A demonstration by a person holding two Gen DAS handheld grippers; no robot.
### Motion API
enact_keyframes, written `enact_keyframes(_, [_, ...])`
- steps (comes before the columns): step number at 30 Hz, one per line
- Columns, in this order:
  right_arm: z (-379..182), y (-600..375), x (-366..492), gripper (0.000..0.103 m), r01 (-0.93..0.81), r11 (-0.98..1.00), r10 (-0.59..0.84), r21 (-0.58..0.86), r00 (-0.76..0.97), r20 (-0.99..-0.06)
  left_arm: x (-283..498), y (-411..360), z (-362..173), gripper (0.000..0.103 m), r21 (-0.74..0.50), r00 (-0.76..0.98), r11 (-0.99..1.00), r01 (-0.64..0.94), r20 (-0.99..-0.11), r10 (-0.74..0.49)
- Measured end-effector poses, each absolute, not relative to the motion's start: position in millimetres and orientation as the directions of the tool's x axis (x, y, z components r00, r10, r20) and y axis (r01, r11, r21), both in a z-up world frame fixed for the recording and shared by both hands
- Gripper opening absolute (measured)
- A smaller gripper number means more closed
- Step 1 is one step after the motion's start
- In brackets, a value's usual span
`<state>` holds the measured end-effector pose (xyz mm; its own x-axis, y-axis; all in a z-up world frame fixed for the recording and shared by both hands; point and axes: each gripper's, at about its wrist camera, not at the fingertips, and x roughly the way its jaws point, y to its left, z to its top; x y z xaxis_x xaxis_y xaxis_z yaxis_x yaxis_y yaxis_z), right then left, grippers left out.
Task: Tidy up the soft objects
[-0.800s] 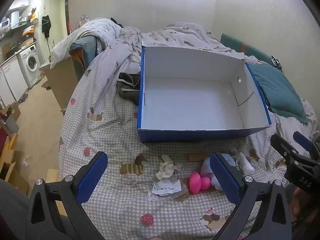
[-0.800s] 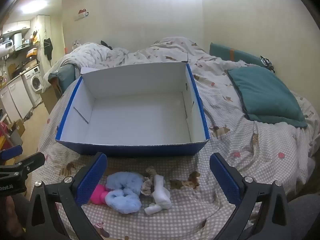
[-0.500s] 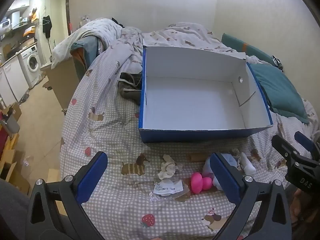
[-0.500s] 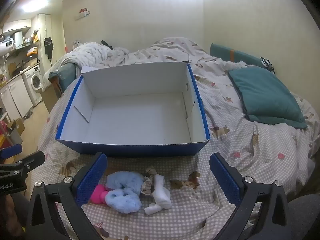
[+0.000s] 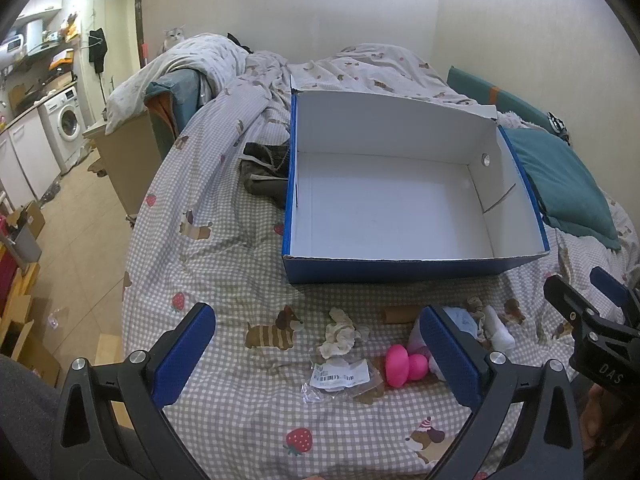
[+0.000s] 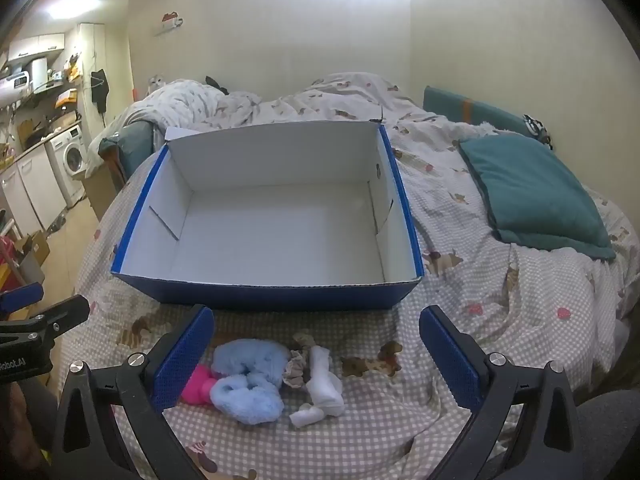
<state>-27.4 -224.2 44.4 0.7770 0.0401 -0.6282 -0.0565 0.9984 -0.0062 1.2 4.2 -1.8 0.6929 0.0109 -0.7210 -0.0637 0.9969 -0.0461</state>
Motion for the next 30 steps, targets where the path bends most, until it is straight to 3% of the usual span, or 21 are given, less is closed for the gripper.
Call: enact_keyframes(30, [45.0,-226.5,-27.5,0.103,-0.058,0.998,0.039,-0.01,0.783,-0.62,0.6,9.4,1.5,0.102,-0.047,0.697,0.996,-0.075,-0.717,0.018])
